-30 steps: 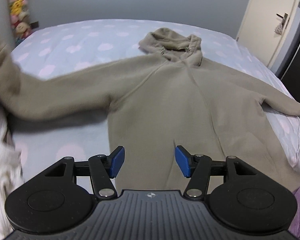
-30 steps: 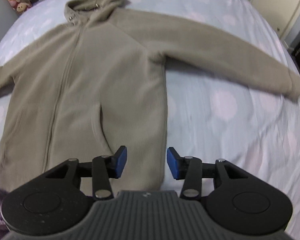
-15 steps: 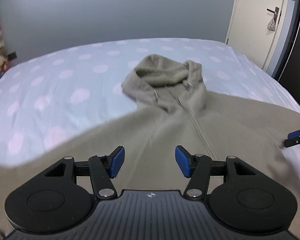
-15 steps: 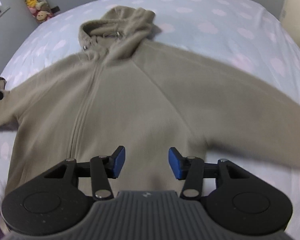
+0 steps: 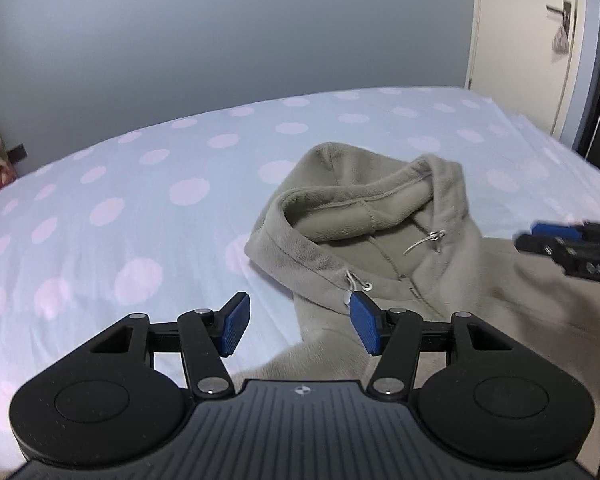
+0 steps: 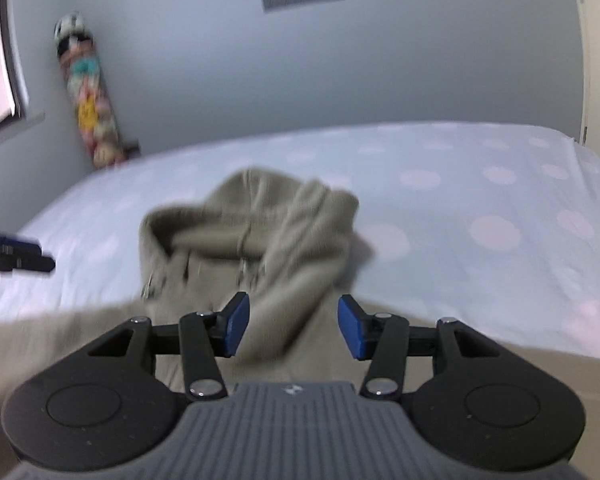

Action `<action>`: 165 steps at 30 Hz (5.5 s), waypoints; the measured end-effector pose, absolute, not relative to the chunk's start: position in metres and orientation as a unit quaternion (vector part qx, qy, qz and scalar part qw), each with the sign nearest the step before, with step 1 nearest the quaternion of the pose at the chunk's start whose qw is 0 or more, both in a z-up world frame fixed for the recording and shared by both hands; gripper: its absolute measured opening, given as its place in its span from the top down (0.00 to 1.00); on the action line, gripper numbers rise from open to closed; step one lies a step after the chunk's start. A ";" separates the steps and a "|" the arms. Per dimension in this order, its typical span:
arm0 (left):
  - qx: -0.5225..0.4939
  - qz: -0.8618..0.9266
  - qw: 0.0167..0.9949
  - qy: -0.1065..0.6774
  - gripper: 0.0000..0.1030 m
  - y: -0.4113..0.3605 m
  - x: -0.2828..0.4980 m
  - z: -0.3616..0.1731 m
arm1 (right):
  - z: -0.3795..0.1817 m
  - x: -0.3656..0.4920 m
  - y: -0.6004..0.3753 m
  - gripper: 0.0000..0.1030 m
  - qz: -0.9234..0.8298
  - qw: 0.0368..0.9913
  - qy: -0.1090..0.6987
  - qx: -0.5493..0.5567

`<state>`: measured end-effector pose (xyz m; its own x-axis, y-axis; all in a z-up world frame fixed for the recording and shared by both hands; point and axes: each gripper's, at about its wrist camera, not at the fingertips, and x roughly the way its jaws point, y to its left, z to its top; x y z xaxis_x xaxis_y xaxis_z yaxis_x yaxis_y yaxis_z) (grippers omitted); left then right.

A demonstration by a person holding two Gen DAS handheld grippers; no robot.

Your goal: Fold clothes

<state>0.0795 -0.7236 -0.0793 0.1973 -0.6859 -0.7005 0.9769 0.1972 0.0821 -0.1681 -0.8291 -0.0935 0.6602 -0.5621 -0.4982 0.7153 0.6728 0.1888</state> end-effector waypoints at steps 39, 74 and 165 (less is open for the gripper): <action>0.506 -0.614 0.596 0.111 0.92 -0.828 0.060 -0.147 | -0.178 -0.139 -0.880 0.18 -0.366 0.895 0.139 0.214; 0.470 -0.699 0.534 0.069 0.55 -0.937 -0.030 -0.116 | -0.171 -0.171 -0.897 0.75 -0.392 0.884 0.155 0.202; 0.443 -0.543 0.677 0.224 0.93 -0.859 0.094 -0.177 | -0.186 -0.176 -0.920 0.85 -0.372 0.875 0.145 0.275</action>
